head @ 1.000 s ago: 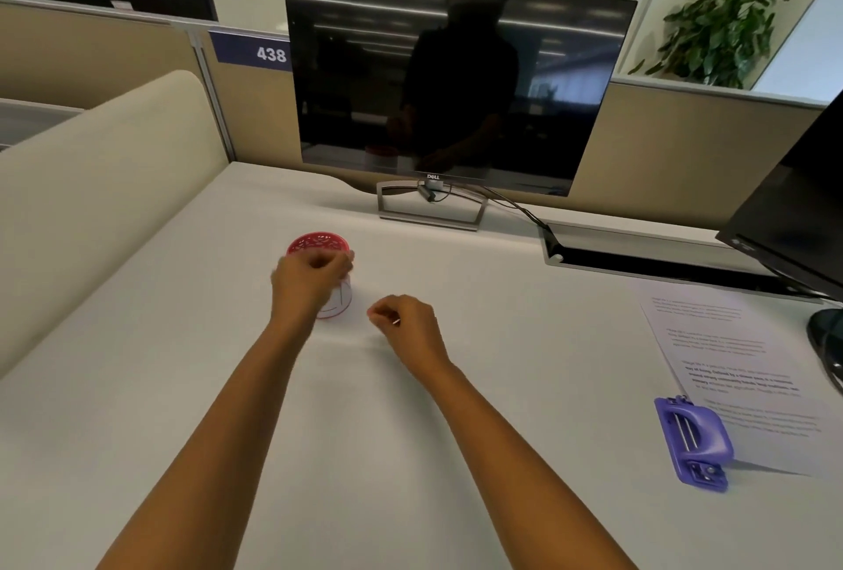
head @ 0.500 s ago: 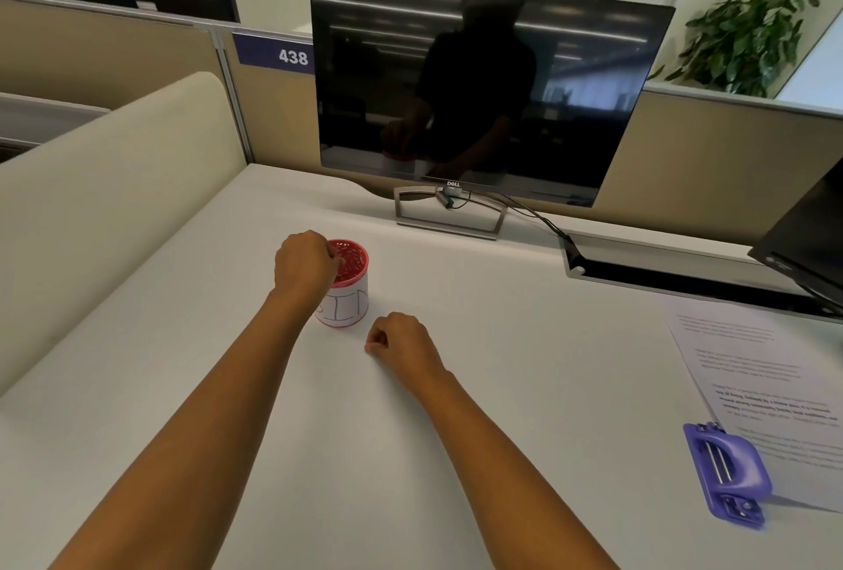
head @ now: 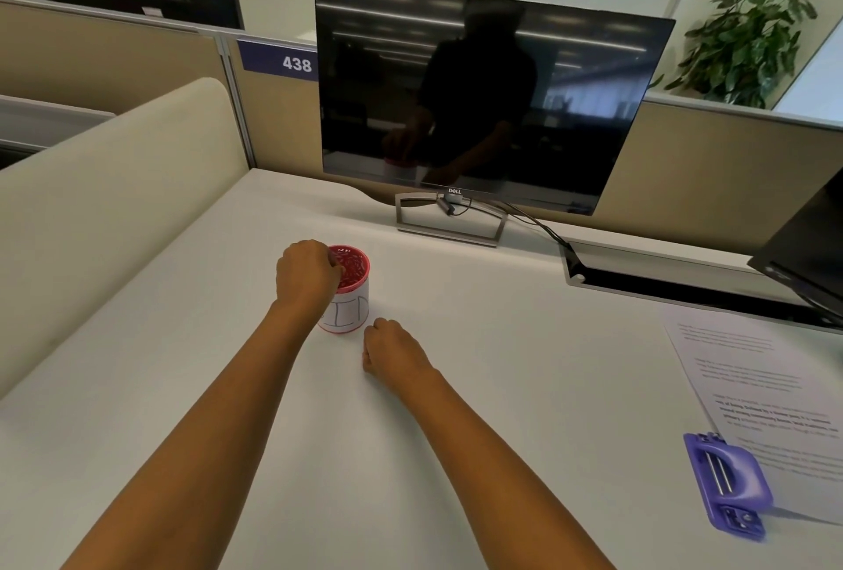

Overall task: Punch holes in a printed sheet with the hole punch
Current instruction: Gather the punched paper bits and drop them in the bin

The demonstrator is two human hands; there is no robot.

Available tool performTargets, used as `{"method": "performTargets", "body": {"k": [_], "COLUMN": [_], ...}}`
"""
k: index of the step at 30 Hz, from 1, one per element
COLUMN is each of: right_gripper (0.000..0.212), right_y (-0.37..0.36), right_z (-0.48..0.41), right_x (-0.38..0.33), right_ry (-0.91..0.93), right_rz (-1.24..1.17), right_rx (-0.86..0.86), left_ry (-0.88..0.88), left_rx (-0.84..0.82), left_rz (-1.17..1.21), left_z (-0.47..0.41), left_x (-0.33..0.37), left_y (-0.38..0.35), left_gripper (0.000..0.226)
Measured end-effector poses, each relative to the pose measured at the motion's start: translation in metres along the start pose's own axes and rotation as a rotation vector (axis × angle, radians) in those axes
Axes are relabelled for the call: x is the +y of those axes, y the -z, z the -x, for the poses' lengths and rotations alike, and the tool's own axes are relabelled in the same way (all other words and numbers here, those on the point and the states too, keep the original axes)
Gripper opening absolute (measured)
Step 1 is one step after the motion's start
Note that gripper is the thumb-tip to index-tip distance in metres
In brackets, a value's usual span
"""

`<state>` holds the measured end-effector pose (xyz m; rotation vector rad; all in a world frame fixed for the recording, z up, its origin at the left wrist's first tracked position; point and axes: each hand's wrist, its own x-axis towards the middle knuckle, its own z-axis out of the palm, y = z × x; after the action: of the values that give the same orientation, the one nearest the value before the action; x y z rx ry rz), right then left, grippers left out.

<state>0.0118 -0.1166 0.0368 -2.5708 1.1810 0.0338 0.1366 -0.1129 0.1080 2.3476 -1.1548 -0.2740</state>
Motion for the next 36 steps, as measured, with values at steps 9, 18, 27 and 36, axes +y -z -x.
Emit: {"method": "performTargets", "body": {"k": [9, 18, 27, 36], "right_gripper": [0.008, 0.010, 0.015, 0.018], "right_y": [-0.002, -0.005, -0.010, -0.001], "right_z": [0.016, 0.025, 0.020, 0.003], "right_x": [0.014, 0.033, 0.025, 0.009], "right_ry": [-0.144, -0.344, -0.229, -0.093], "right_rz": [-0.572, -1.184, -0.699, -0.265], "right_rx": [0.161, 0.299, 0.279, 0.101], "left_ry": [-0.038, -0.047, -0.085, -0.083], "left_rx": [0.035, 0.047, 0.073, 0.081], "left_rz": [0.044, 0.096, 0.115, 0.103], "left_z": [0.003, 0.006, 0.009, 0.009], "left_x": [-0.002, -0.002, -0.003, -0.001], "left_y": [0.002, 0.003, 0.002, -0.004], "left_gripper": [0.029, 0.027, 0.025, 0.026]}}
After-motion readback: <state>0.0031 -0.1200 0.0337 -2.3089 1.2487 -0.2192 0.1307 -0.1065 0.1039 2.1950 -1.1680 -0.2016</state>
